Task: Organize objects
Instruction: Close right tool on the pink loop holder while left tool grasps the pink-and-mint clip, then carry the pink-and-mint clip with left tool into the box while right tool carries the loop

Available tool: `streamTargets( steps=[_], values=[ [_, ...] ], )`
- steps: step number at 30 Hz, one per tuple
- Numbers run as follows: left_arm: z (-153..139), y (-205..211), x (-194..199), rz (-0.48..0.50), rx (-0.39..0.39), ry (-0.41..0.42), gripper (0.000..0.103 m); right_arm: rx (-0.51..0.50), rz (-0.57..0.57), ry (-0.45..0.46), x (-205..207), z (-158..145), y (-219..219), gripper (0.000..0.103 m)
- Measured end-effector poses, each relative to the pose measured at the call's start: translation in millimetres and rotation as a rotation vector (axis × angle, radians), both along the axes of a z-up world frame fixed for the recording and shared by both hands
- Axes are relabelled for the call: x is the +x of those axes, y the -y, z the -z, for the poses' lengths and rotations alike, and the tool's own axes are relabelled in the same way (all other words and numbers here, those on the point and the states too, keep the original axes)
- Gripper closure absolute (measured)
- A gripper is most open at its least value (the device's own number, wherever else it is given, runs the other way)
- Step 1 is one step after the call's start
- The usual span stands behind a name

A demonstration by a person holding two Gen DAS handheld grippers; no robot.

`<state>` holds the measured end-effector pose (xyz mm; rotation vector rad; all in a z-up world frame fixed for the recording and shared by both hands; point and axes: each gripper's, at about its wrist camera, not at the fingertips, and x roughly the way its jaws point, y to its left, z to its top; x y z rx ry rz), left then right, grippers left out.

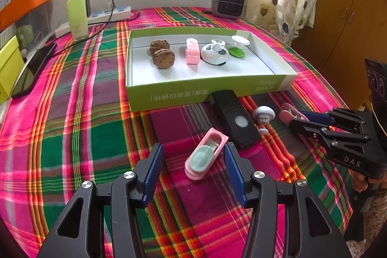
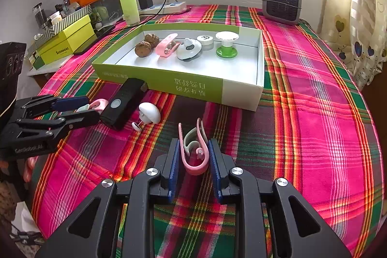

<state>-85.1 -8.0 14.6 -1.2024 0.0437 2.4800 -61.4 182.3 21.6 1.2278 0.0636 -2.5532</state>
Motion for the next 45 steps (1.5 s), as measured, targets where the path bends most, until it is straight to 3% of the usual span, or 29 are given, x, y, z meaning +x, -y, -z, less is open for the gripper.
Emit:
streamTargets(
  steps=[15,31,35,45],
  values=[
    [2.3,-8.6,-12.2,-0.024,-0.057,-0.018,0.054,-0.014,0.003,0.003,-2.7,-0.6,0.3,0.078],
    [2.6,-6.9,-16.6,-0.106,-0.091,-0.026,0.077,-0.041,0.003,0.011,-5.0,-0.1,-3.0,0.078],
    [2.9,-4.0,-17.4,-0.134,-0.096,-0.027,0.087,-0.046,0.004,0.012,-4.6,-0.2,-3.5,0.078],
    [3.4,-4.2,-15.1,-0.178,-0.092,-0.024,0.087,-0.033,0.002,0.01,-4.9,-0.4,-3.2,0.078]
  ],
)
